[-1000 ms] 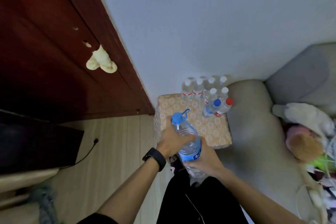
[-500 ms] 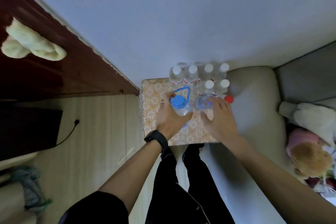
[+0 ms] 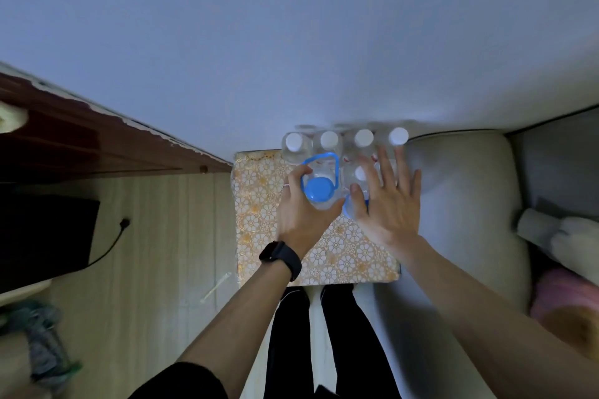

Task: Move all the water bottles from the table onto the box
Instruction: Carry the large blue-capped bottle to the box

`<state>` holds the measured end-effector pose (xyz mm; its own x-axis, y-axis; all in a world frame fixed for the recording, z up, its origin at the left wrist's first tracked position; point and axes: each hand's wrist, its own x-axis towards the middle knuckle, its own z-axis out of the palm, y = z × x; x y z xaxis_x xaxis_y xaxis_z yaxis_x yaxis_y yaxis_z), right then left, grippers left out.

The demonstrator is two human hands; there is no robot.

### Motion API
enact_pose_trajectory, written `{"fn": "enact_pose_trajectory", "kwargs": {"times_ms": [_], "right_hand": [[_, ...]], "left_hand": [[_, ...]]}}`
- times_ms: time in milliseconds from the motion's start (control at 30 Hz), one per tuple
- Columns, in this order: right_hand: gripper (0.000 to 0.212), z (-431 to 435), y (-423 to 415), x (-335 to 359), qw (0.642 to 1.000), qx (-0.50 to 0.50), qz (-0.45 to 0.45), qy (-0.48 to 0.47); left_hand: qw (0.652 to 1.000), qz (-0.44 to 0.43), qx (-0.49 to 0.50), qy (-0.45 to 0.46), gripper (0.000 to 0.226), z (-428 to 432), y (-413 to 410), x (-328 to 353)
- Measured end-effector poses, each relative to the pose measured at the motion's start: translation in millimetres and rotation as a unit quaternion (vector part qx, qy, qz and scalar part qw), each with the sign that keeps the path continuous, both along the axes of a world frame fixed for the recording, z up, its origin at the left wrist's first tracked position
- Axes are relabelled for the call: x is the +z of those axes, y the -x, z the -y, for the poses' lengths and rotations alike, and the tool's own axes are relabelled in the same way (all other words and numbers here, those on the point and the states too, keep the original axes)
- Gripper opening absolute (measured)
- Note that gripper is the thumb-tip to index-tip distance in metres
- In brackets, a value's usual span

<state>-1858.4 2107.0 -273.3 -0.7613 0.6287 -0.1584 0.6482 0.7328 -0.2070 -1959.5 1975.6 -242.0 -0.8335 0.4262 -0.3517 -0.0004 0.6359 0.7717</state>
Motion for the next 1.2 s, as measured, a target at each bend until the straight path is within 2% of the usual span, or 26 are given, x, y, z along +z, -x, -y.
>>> {"fn": "enact_pose_trajectory", "kwargs": {"times_ms": [200, 267, 367, 600, 867, 1033, 1200], "right_hand": [[0.055, -1.4, 2.2, 5.5, 1.0, 0.006, 0.008, 0.003], [0.053, -1.8, 2.5, 6.0, 1.0, 0.004, 0.011, 0.002], [0.049, -1.4, 3.3, 6.2, 1.0, -0.003, 0.009, 0.005], [0.046, 0.1, 4.5, 7.7, 1.0, -0.007, 0.014, 0.011], [0.046, 0.1, 2.3, 8.4, 1.0, -0.003, 0.014, -0.007], [0.048, -0.7, 4.7, 8.2, 0.999, 0.012, 0.031, -0.005], [0.049, -1.8, 5.0, 7.8, 0.999, 0.015, 0.035, -0.021]], "left_hand": [[0.999, -0.017, 0.007, -0.04, 0.108, 6.5, 0.0, 1.9], [1.0, -0.012, -0.004, -0.024, 0.115, 9.8, -0.9, 2.4], [0.998, 0.023, -0.049, 0.012, 0.102, 16.8, -0.4, -2.3], [0.997, 0.013, -0.062, 0.04, 0.08, 19.1, 8.2, -7.5], [0.999, 0.006, 0.042, 0.026, 0.083, 13.8, 7.4, -8.6], [0.996, -0.022, 0.049, 0.07, 0.085, 25.4, 19.7, -2.8], [0.994, -0.016, 0.083, 0.076, 0.085, 39.6, 40.4, 0.3]]}}
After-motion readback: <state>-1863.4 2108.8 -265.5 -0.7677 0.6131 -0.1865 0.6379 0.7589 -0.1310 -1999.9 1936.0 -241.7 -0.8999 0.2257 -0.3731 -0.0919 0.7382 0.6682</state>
